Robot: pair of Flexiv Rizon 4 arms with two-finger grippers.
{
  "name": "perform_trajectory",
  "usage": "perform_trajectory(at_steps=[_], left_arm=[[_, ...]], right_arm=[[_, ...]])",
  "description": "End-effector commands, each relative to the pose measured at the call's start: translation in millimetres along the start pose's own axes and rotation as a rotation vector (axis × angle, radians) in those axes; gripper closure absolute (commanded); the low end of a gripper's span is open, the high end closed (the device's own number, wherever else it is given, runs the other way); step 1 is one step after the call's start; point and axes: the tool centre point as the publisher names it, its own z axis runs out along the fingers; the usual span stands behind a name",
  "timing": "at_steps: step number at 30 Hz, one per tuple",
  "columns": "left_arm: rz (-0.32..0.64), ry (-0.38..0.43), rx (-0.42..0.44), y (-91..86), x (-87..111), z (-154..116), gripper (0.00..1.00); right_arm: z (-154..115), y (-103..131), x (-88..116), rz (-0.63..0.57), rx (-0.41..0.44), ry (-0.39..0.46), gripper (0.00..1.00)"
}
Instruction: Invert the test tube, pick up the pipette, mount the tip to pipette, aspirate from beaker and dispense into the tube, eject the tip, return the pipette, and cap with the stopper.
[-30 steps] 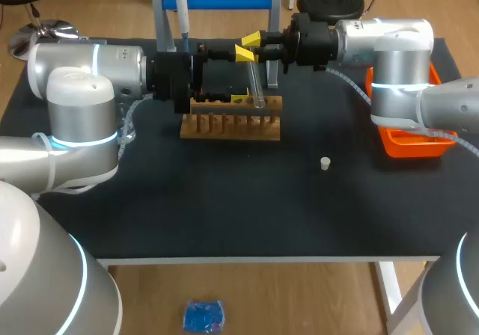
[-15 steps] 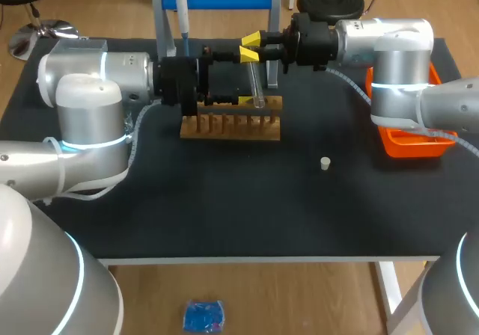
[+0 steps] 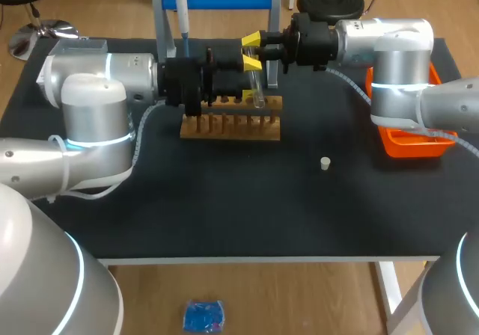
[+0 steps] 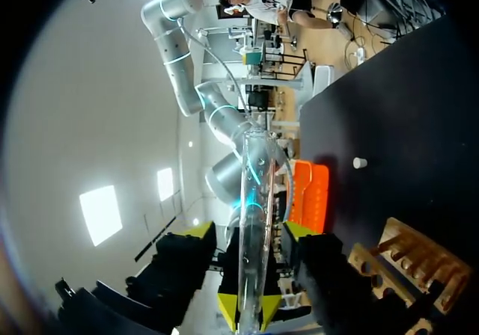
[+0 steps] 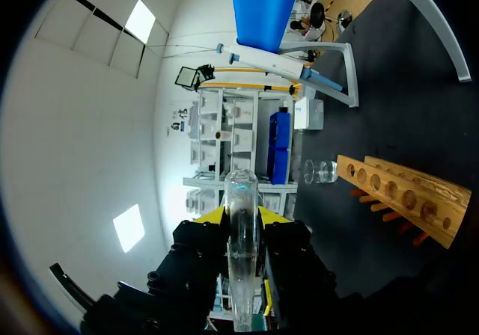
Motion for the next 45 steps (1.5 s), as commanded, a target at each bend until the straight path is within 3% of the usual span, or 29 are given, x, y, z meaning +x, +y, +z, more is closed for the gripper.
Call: perform_trajectory(at_steps=[1,4,28,29,30,45], left_arm=[[0.000,0.004,0.003,0.9,0.3,0.7,0.78],[-0.001,0.007,0.004,0.7,0.7,0.5,1.00],[-0.003,0.025,0.032,0.1,-0.7,3.6,1.00],[-0.001,0.024,0.033,0.0,-0.6,3.6,1.00],[-0.001,0.023,0.034,0.0,-0.5,3.6,1.00],[-0.002,0.022,0.036,-0.2,-0.2,3.3,1.00]], right_arm=[[-0.6,-0.2,0.6,0.000,0.001,-0.003,1.00],[-0.6,-0.2,0.6,0.000,0.001,-0.003,1.00],[-0.6,-0.2,0.6,0.000,0.001,-0.003,1.00],[-0.6,-0.2,0.6,0.000,0.001,-0.003,0.85],[-0.6,-0.2,0.6,0.000,0.001,-0.003,0.02],[-0.6,-0.2,0.6,0.000,0.001,-0.003,0.00]])
